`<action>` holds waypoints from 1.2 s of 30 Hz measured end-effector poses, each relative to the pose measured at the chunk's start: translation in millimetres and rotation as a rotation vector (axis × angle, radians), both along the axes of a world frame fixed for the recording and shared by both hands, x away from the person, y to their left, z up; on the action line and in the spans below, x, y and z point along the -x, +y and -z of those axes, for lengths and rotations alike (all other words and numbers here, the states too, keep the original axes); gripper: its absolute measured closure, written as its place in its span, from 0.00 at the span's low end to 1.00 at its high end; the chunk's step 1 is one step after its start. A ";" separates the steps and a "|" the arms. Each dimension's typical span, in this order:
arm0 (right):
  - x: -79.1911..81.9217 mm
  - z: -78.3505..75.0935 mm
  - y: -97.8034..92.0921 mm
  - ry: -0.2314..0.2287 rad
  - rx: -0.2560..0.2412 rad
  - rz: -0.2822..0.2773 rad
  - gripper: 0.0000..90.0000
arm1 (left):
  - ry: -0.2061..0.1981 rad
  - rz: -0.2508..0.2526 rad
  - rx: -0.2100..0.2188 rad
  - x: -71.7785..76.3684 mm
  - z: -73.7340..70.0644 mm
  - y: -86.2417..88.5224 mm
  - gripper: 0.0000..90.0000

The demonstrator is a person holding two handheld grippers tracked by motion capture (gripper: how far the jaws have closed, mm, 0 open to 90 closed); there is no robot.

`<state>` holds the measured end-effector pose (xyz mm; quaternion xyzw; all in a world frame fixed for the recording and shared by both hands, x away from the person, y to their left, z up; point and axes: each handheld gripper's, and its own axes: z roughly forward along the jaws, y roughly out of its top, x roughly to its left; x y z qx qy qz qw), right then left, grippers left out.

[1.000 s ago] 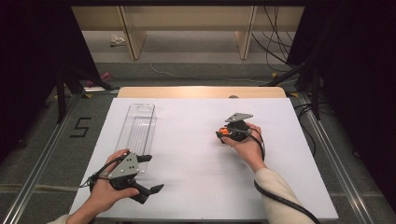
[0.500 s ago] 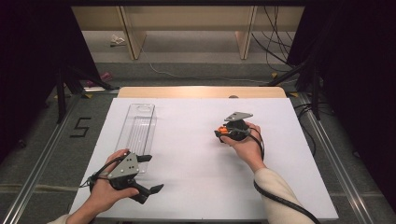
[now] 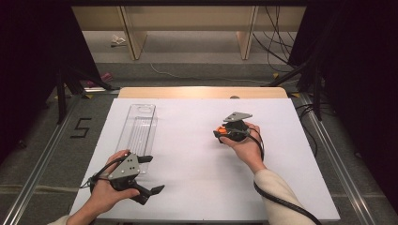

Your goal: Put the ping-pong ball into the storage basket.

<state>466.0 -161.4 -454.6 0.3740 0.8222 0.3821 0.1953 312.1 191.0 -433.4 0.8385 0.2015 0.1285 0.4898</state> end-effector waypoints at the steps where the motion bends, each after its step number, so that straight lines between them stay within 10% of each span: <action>1: 0.6 -0.6 1.1 -0.001 -0.001 0.002 0.57 | 0.000 0.000 0.000 0.0 0.0 0.0 0.00; 36: 5.8 -10.0 12.8 -0.033 -0.012 -0.032 0.57 | -0.002 0.000 -0.002 0.0 -0.2 0.3 0.00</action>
